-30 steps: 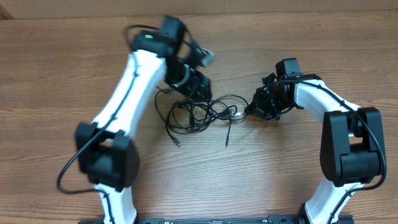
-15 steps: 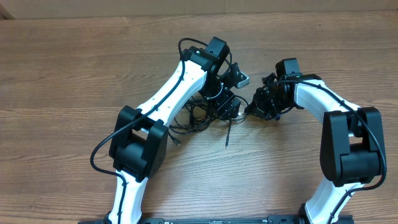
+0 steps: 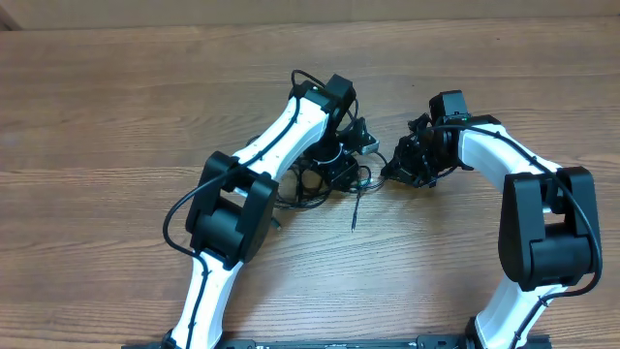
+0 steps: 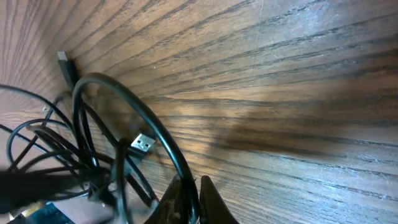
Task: Untangle cables
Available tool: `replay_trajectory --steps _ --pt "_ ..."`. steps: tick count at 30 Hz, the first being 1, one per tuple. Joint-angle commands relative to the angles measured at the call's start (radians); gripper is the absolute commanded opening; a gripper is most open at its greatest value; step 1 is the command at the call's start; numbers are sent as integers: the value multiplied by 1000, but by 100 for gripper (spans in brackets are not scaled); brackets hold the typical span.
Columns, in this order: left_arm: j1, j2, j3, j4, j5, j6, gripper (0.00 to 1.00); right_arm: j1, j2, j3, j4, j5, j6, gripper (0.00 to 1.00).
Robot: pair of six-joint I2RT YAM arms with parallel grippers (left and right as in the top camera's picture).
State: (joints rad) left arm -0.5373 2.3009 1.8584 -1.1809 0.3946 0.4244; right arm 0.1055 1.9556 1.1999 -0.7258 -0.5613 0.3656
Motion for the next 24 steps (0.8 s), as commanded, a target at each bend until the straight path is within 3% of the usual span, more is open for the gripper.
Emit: replay_trajectory --steps 1,10,24 --pt "3 10 10 1 39 43 4 1 3 -3 3 11 1 5" --pt "41 -47 18 -8 138 47 4 1 3 -3 3 11 1 5" --pt "205 -270 19 18 270 -50 4 1 3 -3 3 11 1 5"
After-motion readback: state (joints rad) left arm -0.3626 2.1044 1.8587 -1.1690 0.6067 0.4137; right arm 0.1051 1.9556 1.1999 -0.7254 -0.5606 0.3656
